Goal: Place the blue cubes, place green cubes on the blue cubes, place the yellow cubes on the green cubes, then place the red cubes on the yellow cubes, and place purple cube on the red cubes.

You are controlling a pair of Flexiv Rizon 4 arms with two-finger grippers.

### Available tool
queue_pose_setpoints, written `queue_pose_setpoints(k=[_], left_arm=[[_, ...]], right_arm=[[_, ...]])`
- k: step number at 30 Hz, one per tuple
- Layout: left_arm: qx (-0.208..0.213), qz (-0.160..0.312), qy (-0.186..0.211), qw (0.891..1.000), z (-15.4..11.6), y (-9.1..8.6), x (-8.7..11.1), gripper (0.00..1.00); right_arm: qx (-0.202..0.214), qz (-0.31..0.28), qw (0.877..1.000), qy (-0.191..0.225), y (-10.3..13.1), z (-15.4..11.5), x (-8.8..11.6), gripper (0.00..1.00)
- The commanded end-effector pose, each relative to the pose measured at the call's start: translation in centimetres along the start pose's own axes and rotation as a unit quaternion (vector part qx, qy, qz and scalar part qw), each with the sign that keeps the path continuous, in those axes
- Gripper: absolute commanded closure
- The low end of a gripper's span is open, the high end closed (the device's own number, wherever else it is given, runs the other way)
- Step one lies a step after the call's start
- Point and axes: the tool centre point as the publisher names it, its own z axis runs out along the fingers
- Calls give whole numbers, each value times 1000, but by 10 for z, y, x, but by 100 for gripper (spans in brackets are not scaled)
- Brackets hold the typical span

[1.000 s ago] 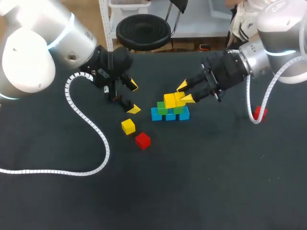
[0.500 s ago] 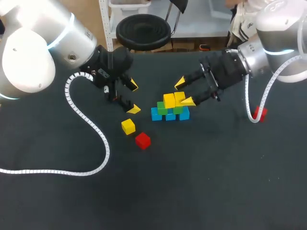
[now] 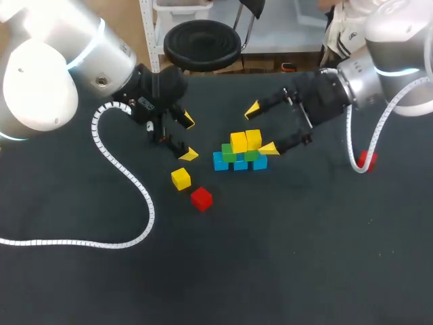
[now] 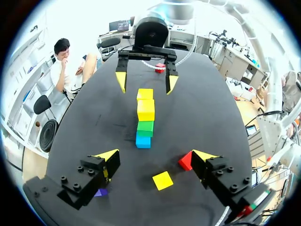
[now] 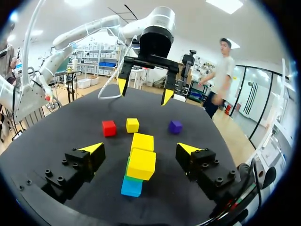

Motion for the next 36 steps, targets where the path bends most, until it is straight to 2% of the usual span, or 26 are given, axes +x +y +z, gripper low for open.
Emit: queue_pose_setpoints(k=[1, 9, 26, 36], left_arm=[[0, 1, -1, 1000, 0, 0, 1, 0], [0, 1, -1, 1000, 0, 0, 1, 0], [0, 1, -1, 1000, 0, 0, 1, 0], [0, 1, -1, 1000, 0, 0, 1, 0]], right_arm=[[8, -5, 1000, 4, 8, -6, -10, 0], [12, -9, 1000, 20, 16, -17, -23, 0], [22, 4, 998, 53, 45, -41, -32, 0], [49, 24, 997, 54, 62, -58, -28, 0]])
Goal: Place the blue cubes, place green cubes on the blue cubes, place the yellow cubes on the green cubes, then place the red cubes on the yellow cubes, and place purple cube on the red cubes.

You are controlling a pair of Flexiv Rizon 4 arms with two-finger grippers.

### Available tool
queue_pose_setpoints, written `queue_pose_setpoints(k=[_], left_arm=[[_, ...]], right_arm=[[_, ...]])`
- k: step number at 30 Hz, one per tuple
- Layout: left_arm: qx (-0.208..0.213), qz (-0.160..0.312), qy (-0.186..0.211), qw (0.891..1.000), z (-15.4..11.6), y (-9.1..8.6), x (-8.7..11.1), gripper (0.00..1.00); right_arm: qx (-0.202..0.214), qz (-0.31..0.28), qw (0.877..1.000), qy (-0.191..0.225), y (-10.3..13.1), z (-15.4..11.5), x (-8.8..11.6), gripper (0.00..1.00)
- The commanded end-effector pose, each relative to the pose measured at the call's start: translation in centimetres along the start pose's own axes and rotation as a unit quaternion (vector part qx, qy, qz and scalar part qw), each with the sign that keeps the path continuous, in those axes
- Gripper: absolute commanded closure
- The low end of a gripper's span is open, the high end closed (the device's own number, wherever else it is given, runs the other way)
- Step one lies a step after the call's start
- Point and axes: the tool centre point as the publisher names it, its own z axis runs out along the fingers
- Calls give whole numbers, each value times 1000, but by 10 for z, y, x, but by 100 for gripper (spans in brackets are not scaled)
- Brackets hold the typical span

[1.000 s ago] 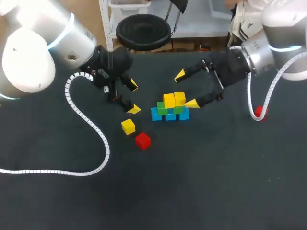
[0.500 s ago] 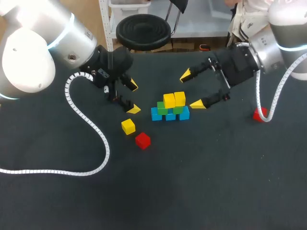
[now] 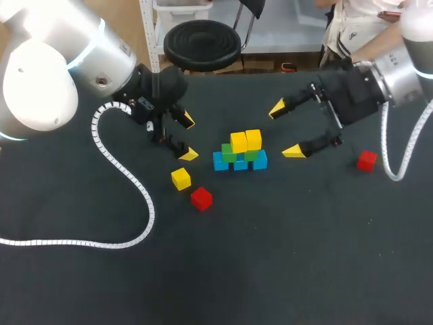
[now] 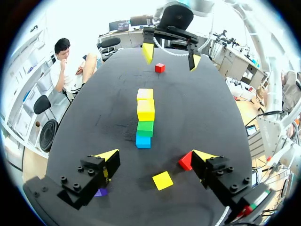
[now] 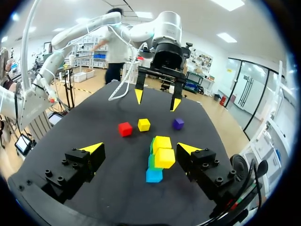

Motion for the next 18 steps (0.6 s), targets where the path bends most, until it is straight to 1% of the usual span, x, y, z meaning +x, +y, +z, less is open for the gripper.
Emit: queue_pose_setpoints(k=[1, 10, 18], left_arm=[[0, 1, -1, 1000, 0, 0, 1, 0], [0, 1, -1, 1000, 0, 0, 1, 0], [0, 1, -1, 1000, 0, 0, 1, 0]], right_arm=[[21, 7, 1000, 2, 15, -9, 3, 0], [35, 28, 999, 4, 25, -21, 13, 0], [21, 56, 997, -39, 24, -32, 27, 0]])
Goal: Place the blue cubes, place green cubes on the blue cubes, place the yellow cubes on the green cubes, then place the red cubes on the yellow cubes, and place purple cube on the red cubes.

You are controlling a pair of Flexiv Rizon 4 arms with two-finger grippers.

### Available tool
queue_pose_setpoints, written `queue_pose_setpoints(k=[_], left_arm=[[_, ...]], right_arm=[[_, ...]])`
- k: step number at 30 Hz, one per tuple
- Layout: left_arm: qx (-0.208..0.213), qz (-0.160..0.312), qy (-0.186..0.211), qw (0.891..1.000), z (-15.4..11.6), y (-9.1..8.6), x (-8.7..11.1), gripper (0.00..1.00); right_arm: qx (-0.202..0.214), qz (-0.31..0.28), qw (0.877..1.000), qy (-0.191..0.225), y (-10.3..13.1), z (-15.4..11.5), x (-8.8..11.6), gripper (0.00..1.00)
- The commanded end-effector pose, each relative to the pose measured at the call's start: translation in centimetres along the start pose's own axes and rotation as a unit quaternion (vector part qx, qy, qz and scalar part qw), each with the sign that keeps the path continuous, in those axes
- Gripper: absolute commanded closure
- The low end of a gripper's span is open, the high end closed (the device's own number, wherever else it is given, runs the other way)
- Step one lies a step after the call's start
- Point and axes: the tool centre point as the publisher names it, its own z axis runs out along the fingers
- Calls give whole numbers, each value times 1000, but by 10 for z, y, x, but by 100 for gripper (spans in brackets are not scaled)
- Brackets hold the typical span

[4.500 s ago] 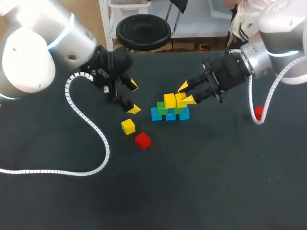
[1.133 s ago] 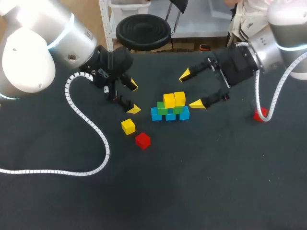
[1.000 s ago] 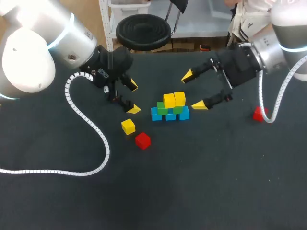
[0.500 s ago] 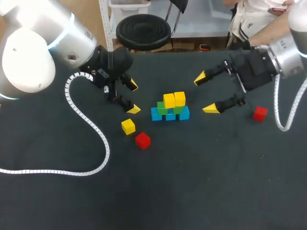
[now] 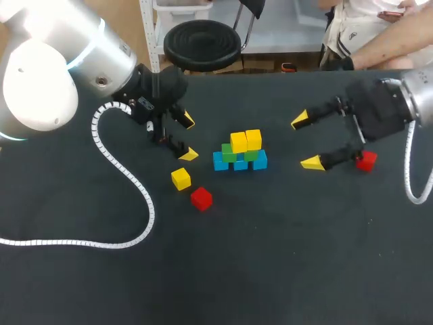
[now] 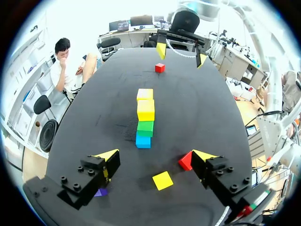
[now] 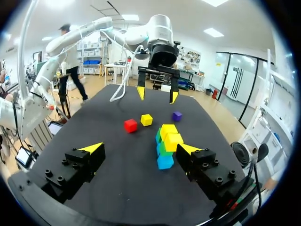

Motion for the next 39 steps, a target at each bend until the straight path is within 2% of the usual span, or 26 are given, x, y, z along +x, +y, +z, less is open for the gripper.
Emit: queue_pose_setpoints(k=[1, 16, 35, 38, 39], left_arm=[[0, 1, -1, 1000, 0, 0, 1, 0], [0, 1, -1, 1000, 0, 0, 1, 0], [-8, -2, -7, 1000, -1, 0, 0, 0], [-17, 14, -13, 1000, 1, -7, -2, 0], [-22, 21, -3, 1000, 1, -11, -1, 0]], right_arm=[[-14, 8, 1000, -23, -8, -7, 12, 0], [-30, 15, 999, -19, -22, -13, 25, 0], [-28, 20, 999, -23, -19, -11, 23, 0], [-28, 20, 999, -23, -19, -11, 23, 0], [-28, 20, 999, -23, -19, -11, 23, 0]])
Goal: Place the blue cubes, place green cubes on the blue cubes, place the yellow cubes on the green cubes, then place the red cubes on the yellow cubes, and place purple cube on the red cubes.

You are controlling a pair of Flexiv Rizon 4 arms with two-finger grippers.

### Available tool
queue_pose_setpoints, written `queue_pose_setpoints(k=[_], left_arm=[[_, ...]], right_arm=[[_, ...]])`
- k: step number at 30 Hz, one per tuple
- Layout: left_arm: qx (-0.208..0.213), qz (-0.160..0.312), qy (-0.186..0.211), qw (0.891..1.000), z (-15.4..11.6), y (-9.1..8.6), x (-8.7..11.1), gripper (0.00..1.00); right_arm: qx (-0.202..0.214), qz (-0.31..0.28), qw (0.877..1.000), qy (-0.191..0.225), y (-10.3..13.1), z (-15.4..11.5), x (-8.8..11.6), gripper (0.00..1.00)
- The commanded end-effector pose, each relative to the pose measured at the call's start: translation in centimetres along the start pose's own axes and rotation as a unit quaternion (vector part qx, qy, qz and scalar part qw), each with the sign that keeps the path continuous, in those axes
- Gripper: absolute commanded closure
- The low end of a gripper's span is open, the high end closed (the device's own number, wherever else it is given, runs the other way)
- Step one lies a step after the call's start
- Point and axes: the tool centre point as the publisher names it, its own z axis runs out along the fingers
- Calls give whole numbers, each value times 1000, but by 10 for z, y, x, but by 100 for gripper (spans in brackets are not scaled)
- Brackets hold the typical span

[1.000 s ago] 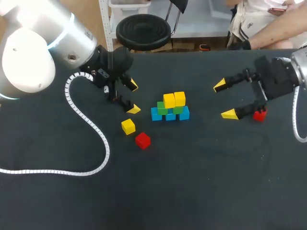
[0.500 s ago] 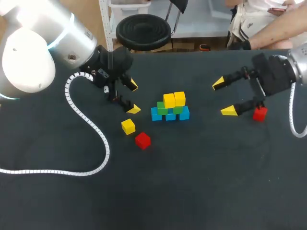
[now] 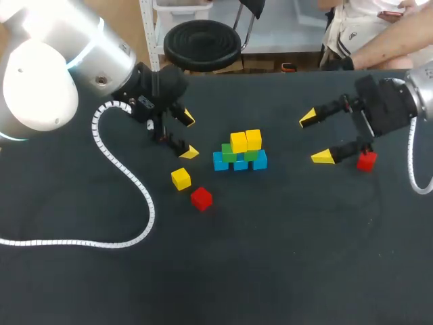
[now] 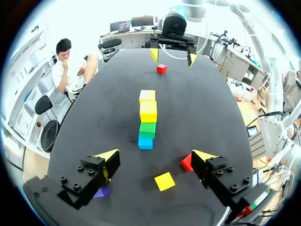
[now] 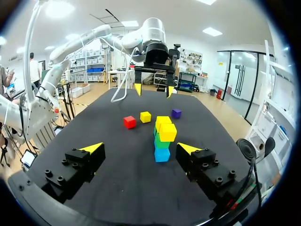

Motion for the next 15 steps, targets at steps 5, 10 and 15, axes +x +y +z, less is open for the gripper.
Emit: queue_pose_setpoints(k=[5, 10, 15], left_arm=[[-54, -1, 4, 999, -10, -26, 22, 0], [-77, -34, 18, 996, -21, -36, 48, 0], [-93, -83, 27, 992, -28, -41, 72, 0]], right_arm=[[1, 0, 1000, 0, 0, 0, 0, 0], [1, 0, 1000, 0, 0, 0, 0, 0], [1, 0, 1000, 0, 0, 0, 0, 0]])
